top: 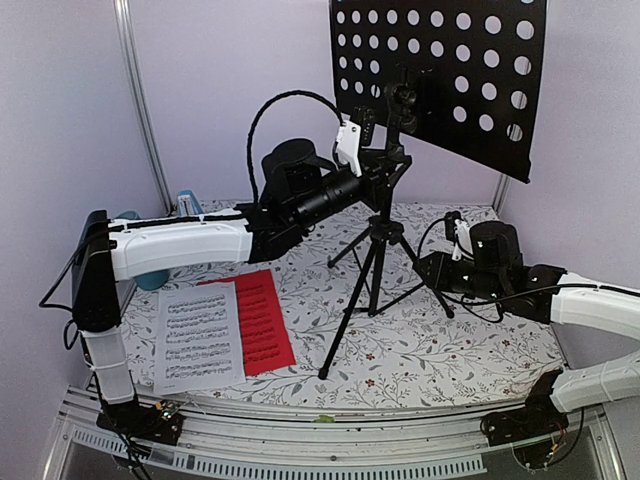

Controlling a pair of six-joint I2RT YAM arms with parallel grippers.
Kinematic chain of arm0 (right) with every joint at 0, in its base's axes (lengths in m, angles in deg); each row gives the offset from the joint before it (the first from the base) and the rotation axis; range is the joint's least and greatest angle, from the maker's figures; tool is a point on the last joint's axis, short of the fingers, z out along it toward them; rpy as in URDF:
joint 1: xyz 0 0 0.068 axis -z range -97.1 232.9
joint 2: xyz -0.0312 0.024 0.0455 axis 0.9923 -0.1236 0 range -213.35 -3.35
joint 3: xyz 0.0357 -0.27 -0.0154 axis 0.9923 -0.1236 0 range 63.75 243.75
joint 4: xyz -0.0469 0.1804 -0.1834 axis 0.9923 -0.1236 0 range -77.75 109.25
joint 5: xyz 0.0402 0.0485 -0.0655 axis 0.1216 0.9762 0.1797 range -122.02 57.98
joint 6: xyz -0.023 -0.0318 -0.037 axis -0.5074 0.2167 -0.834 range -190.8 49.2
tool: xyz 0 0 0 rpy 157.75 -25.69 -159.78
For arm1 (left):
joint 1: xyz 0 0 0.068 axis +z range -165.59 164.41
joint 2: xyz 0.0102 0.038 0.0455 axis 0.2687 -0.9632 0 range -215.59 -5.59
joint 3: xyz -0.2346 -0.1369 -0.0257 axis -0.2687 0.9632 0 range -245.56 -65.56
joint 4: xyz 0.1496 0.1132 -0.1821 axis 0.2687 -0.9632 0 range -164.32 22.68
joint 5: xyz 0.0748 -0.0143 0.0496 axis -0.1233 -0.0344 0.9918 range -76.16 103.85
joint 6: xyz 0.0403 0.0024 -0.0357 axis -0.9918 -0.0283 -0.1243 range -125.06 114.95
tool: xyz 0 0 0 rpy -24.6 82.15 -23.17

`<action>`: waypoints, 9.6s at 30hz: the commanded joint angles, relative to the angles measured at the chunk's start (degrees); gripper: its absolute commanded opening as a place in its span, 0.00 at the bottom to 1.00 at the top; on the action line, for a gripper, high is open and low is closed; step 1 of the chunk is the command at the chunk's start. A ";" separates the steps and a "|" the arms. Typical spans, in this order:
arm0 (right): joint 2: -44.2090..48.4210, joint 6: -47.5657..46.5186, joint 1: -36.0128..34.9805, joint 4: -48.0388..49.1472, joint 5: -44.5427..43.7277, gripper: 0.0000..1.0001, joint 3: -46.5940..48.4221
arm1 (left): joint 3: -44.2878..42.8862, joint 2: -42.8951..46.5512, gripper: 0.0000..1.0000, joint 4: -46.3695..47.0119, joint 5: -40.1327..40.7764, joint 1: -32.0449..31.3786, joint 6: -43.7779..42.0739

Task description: Set up the instrument practice props

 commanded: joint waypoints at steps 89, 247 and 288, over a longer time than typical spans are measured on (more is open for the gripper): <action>3.73 34.73 -10.32 6.39 1.76 0.59 4.93 | -2.06 0.94 0.00 9.37 -0.70 0.31 3.35; 4.44 -53.76 -7.46 25.75 -2.58 0.61 -4.95 | -2.72 -0.14 0.00 5.48 10.40 -1.62 -3.36; -8.86 -88.96 -13.27 26.40 -17.08 0.29 5.11 | -3.68 -0.71 0.00 4.85 9.21 -1.50 -2.86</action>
